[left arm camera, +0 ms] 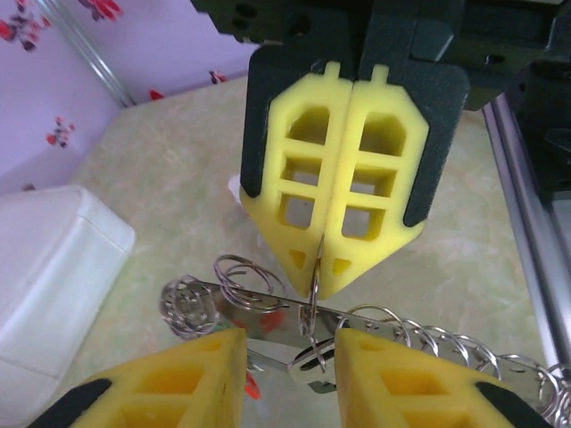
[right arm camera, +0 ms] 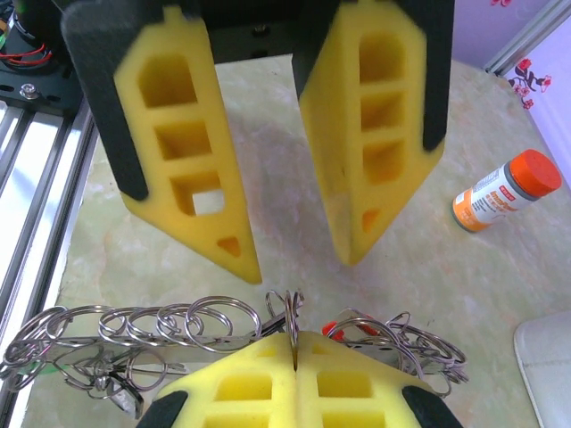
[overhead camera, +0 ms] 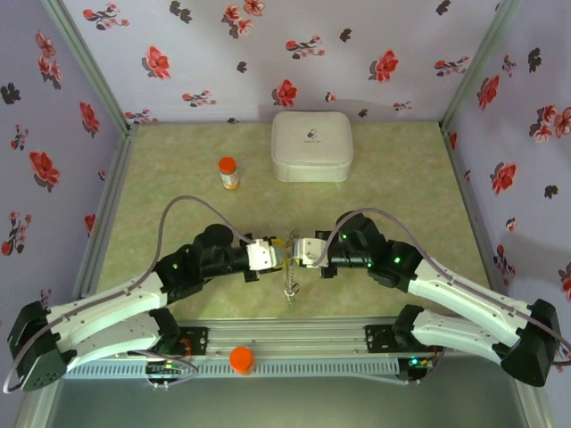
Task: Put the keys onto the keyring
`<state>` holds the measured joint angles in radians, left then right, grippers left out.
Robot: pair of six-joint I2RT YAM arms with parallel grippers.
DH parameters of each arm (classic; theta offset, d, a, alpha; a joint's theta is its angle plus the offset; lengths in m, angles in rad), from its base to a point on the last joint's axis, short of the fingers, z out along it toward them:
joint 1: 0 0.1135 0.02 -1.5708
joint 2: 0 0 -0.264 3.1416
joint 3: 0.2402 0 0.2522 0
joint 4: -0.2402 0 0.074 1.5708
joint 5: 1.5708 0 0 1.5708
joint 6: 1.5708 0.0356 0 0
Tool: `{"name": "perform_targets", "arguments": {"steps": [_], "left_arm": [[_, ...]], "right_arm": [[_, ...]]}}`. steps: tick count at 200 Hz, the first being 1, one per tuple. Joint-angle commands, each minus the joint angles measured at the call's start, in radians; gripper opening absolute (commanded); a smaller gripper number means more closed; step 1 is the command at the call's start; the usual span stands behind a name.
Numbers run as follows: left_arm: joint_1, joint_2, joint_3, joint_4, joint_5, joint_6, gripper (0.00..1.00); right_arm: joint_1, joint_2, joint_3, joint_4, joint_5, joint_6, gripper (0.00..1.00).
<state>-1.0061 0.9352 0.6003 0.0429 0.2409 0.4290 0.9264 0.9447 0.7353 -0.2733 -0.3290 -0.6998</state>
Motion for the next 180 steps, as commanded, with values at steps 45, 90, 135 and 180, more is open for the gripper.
{"name": "perform_targets", "arguments": {"steps": [45,90,135,180], "left_arm": [[0.020,0.048,0.037,0.015,0.063,-0.101,0.26],[0.020,0.058,0.042,0.012,0.080,-0.096,0.23],[0.020,0.072,0.051,0.003,0.084,-0.083,0.19],[0.018,0.075,0.067,-0.006,0.084,-0.073,0.14]], "right_arm": [[0.015,0.002,0.005,0.044,-0.005,-0.011,0.00],[0.019,0.015,0.011,0.051,-0.008,-0.012,0.00],[0.024,0.017,0.011,0.060,-0.013,-0.006,0.00],[0.027,0.014,0.006,0.063,-0.014,-0.001,0.00]]}}
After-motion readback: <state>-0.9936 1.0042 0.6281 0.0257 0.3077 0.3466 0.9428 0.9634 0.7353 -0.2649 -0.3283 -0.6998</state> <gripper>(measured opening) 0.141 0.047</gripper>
